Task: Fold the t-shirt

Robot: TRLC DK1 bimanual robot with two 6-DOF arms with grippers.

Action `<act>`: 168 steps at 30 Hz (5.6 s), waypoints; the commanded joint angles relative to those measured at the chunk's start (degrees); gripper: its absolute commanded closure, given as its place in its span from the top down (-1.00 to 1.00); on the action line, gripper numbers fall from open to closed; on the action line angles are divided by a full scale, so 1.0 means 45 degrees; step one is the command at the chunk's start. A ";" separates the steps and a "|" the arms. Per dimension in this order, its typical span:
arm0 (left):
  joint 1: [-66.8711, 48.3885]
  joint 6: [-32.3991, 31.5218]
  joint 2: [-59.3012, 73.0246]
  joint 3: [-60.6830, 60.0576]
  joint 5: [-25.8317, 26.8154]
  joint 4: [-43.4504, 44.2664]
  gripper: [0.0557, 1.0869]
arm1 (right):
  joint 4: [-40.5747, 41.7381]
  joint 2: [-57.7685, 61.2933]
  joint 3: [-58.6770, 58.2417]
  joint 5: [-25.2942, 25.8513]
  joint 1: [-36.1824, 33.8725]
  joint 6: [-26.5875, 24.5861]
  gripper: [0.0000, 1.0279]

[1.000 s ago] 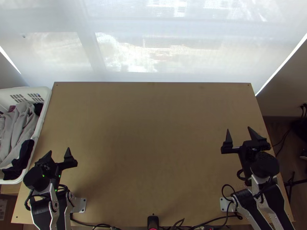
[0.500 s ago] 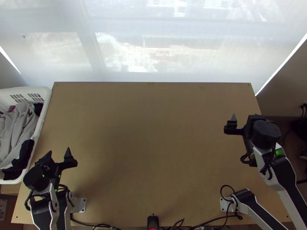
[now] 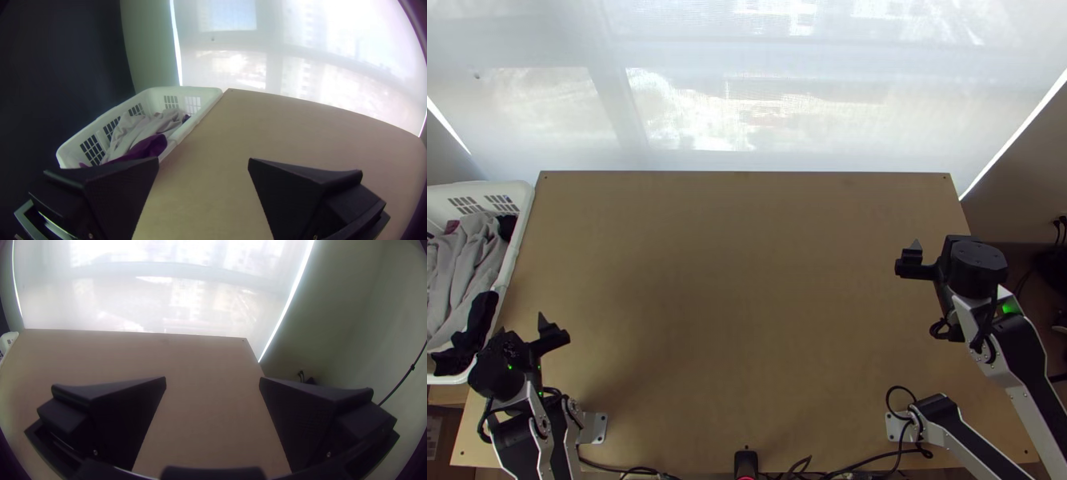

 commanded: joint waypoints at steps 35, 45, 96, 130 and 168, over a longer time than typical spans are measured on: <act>0.4204 -0.2678 2.4778 2.0947 -0.0282 -0.6001 0.90 | -0.1725 -0.0843 -0.0399 0.0037 -0.0362 0.0344 0.90; 0.4887 -0.0803 2.8039 2.1514 -0.0985 -0.4087 0.90 | -0.2584 -0.1429 -0.0243 0.0037 -0.0498 0.0266 0.90; 0.4829 -0.1507 2.4465 2.0537 0.3624 -0.1528 -0.93 | -0.5123 -0.1800 0.0050 0.0174 -0.0284 0.0169 0.90; -1.0874 -0.0452 1.7649 2.5029 -0.1630 -0.0903 -0.93 | -0.4967 -0.4105 -0.1259 -0.0217 -0.0284 0.0344 0.90; -1.7808 -0.0374 1.8488 1.2803 -0.1298 0.1636 -0.93 | -0.5768 0.1247 0.2902 -0.0334 -0.0557 -0.2370 0.90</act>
